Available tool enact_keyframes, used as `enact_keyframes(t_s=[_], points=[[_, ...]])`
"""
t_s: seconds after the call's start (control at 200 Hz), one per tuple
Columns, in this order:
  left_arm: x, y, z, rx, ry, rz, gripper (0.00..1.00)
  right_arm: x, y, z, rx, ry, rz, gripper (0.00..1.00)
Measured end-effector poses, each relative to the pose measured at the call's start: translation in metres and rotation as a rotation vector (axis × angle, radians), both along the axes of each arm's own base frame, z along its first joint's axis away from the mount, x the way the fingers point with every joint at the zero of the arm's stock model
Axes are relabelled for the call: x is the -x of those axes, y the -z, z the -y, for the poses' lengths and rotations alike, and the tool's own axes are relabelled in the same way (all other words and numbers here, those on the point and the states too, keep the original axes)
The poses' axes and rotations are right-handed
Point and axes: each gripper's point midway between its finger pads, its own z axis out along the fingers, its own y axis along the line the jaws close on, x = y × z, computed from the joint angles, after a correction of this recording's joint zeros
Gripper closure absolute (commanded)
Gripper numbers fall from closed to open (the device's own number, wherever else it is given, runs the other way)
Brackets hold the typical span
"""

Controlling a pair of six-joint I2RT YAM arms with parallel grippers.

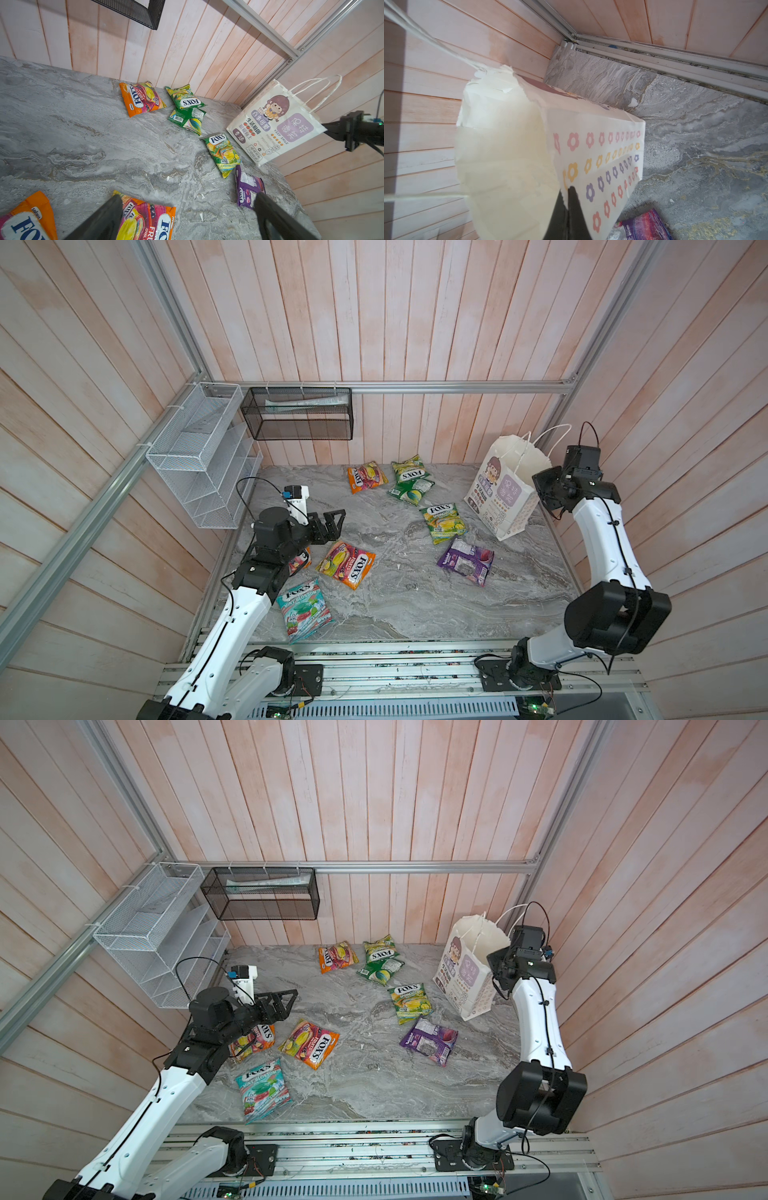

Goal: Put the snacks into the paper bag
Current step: 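Grip the bag rim with the right gripper and drag it toward the table center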

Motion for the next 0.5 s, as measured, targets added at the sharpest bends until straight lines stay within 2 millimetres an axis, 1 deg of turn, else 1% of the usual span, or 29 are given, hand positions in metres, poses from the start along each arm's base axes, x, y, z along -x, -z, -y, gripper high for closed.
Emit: enact_keyframes(t_s=[0.085, 0.1, 0.125, 0.16, 0.19, 0.215, 0.22, 0.235, 0.24, 0.27, 0.29, 0.3, 0.305, 0.31, 0.32, 0.335, 0.35, 0.36, 0.375, 0.385, 0.425, 0.445, 0.455, 0.5], points=[[-0.002, 0.001, -0.004, -0.008, -0.024, 0.0, 0.0, 0.007, -0.022, -0.01, 0.018, -0.03, 0.056, 1.0], [-0.003, 0.001, -0.004, -0.01, -0.028, -0.001, 0.0, 0.009, -0.03, -0.015, 0.025, -0.043, 0.073, 1.0], [-0.003, 0.002, -0.005, -0.011, -0.032, -0.003, 0.0, 0.01, -0.036, -0.02, 0.031, -0.057, 0.088, 1.0], [-0.005, 0.004, -0.008, -0.018, -0.051, -0.006, 0.0, 0.014, -0.054, -0.035, 0.047, -0.095, 0.13, 1.0], [-0.006, 0.005, -0.009, -0.022, -0.06, -0.009, 0.0, 0.016, -0.061, -0.042, 0.053, -0.114, 0.147, 1.0], [-0.007, 0.007, -0.011, -0.027, -0.071, -0.014, 0.0, 0.018, -0.072, -0.053, 0.06, -0.14, 0.174, 1.0], [-0.007, 0.007, -0.011, -0.028, -0.072, -0.015, 0.0, 0.019, -0.076, -0.058, 0.061, -0.152, 0.184, 1.0], [-0.008, 0.008, -0.013, -0.031, -0.079, -0.017, 0.0, 0.02, -0.078, -0.061, 0.063, -0.16, 0.191, 1.0], [-0.008, 0.009, -0.013, -0.033, -0.083, -0.02, 0.0, 0.021, -0.082, -0.067, 0.064, -0.173, 0.201, 1.0], [-0.009, 0.011, -0.016, -0.04, -0.098, -0.026, 0.0, 0.024, -0.091, -0.081, 0.067, -0.206, 0.229, 1.0], [-0.01, 0.013, -0.018, -0.045, -0.109, -0.032, 0.0, 0.026, -0.095, -0.09, 0.066, -0.228, 0.241, 1.0], [-0.01, 0.013, -0.018, -0.047, -0.111, -0.033, 0.0, 0.028, -0.098, -0.098, 0.065, -0.247, 0.252, 1.0], [-0.01, 0.014, -0.019, -0.048, -0.114, -0.035, 0.0, 0.028, -0.098, -0.098, 0.065, -0.247, 0.252, 1.0], [-0.01, 0.014, -0.019, -0.049, -0.116, -0.035, 0.0, 0.029, -0.1, -0.104, 0.064, -0.262, 0.257, 1.0], [-0.01, 0.015, -0.02, -0.052, -0.122, -0.039, 0.0, 0.03, -0.101, -0.108, 0.062, -0.272, 0.261, 1.0], [-0.011, 0.016, -0.021, -0.054, -0.128, -0.043, 0.0, 0.034, -0.105, -0.121, 0.058, -0.305, 0.276, 1.0], [-0.011, 0.017, -0.022, -0.056, -0.137, -0.047, 0.0, 0.034, -0.107, -0.125, 0.058, -0.313, 0.28, 1.0], [-0.011, 0.018, -0.023, -0.059, -0.142, -0.05, 0.0, 0.037, -0.109, -0.133, 0.053, -0.334, 0.289, 1.0], [-0.012, 0.019, -0.025, -0.062, -0.152, -0.053, 0.0, 0.038, -0.11, -0.138, 0.05, -0.344, 0.293, 1.0], [-0.012, 0.02, -0.025, -0.063, -0.155, -0.058, 0.0, 0.039, -0.112, -0.145, 0.046, -0.363, 0.3, 1.0], [-0.013, 0.024, -0.03, -0.071, -0.181, -0.072, 0.0, 0.044, -0.114, -0.166, 0.03, -0.41, 0.319, 1.0], [-0.013, 0.025, -0.032, -0.075, -0.196, -0.077, 0.0, 0.047, -0.114, -0.177, 0.019, -0.437, 0.326, 1.0], [-0.013, 0.026, -0.033, -0.078, -0.201, -0.08, 0.0, 0.048, -0.114, -0.179, 0.018, -0.441, 0.327, 1.0], [-0.013, 0.03, -0.038, -0.086, -0.231, -0.096, 0.0, 0.053, -0.11, -0.199, -0.008, -0.484, 0.332, 1.0]])
